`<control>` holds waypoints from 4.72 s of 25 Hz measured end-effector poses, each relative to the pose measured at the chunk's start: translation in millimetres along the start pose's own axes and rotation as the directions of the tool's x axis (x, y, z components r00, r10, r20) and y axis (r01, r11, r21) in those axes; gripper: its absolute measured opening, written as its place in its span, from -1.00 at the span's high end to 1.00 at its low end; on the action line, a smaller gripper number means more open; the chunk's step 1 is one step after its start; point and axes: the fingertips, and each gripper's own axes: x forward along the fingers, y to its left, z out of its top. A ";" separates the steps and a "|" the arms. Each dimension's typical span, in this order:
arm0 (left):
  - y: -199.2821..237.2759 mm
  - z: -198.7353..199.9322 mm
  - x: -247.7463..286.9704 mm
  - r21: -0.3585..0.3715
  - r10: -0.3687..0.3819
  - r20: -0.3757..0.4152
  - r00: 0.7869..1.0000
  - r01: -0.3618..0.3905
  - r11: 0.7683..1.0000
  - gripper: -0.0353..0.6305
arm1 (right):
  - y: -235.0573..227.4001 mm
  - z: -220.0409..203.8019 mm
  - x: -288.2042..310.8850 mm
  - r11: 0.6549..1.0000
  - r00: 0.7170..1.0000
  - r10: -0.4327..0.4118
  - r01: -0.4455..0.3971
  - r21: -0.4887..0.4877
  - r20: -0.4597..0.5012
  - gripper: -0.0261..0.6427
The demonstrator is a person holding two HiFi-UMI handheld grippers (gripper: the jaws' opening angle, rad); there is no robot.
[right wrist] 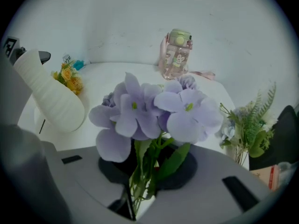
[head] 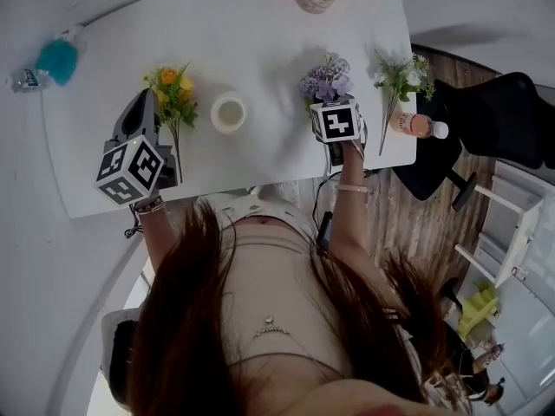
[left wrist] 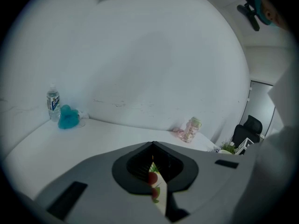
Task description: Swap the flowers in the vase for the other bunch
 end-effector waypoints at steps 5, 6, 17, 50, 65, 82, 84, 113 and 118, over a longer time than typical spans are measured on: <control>-12.3 -1.5 -8.5 0.001 -0.022 0.016 1.000 0.022 1.000 0.88 | -1.6 0.3 -21.8 0.999 0.998 -0.006 0.003 0.040 0.067 0.63; -14.8 -1.4 -10.8 0.000 -0.027 0.020 0.999 0.027 1.000 0.88 | -1.5 1.3 -27.2 0.999 0.997 -0.006 0.002 0.047 0.083 0.63; -36.5 -5.7 -50.1 -0.002 -0.061 0.076 0.995 0.061 0.998 0.88 | 4.5 16.4 -91.3 0.993 0.951 -0.028 -0.010 0.121 0.307 0.65; -109.5 -70.6 -244.0 0.025 -0.052 0.186 0.981 0.048 0.999 0.88 | 61.1 -29.5 -268.0 0.965 0.676 0.040 -0.217 0.146 0.736 0.68; -66.4 -22.0 -180.8 0.019 -0.136 0.167 0.976 0.135 0.991 0.88 | 63.0 46.3 -288.7 0.952 0.563 -0.044 -0.228 0.206 0.826 0.68; -17.9 -5.3 -135.6 0.015 -0.140 0.108 0.984 0.139 0.990 0.88 | 51.2 101.3 -337.4 0.897 0.337 -0.162 -0.341 0.281 0.927 0.68; -15.0 -4.4 -132.7 0.010 -0.143 0.105 0.984 0.142 0.990 0.88 | 52.4 106.8 -349.1 0.893 0.280 -0.181 -0.355 0.276 0.943 0.68; 21.6 1.3 -105.2 -0.045 -0.149 0.064 0.987 0.152 0.987 0.88 | 105.3 156.2 -335.4 0.952 0.120 -0.191 -0.220 0.214 0.974 0.67; 21.0 -3.0 -102.1 -0.062 -0.145 0.043 0.988 0.148 0.987 0.88 | 113.9 161.0 -319.2 0.967 0.154 -0.162 -0.171 0.188 0.975 0.67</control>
